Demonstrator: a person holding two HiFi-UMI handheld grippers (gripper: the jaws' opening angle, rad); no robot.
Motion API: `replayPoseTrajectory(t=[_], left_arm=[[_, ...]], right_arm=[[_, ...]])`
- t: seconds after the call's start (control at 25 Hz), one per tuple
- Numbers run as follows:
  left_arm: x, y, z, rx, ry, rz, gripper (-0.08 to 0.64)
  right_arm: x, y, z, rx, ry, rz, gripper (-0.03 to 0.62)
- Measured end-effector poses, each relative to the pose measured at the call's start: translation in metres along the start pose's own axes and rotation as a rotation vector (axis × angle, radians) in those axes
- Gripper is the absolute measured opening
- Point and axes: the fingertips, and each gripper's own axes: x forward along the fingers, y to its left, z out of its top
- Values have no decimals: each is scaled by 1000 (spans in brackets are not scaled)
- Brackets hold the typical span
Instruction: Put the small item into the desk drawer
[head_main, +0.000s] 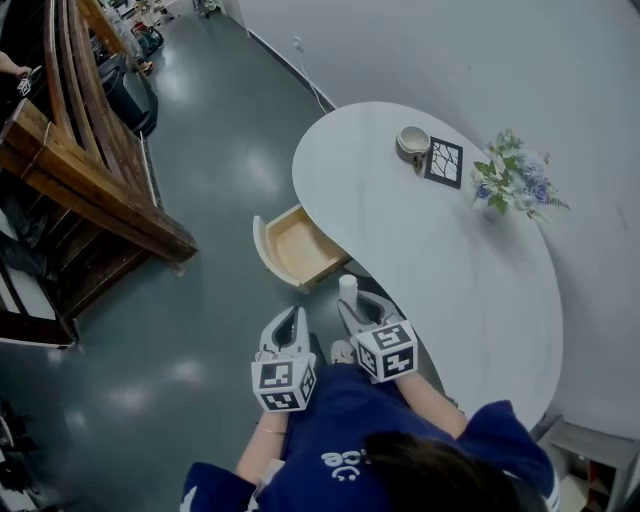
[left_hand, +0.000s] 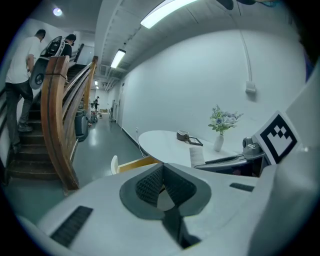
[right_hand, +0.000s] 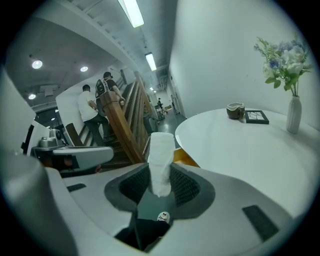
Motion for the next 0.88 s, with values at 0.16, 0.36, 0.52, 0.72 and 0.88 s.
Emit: replayPoseTrajectory(t=[0.16, 0.36, 0.52, 0.72, 0.88], left_arm=[[9, 4, -1, -4, 28, -5, 3], [27, 12, 4, 8, 42, -15, 3], [39, 27, 12, 0, 44, -15, 3], [55, 54, 23, -20, 48, -12, 3], [73, 70, 37, 2, 43, -57, 3]], right_arm=[[5, 0, 2, -20, 16, 5, 141], [18, -5, 10, -24, 24, 0, 141], [33, -7, 16, -12, 39, -8, 141], [57, -6, 28, -21, 61, -19, 141], [77, -7, 38, -27, 75, -46, 141]])
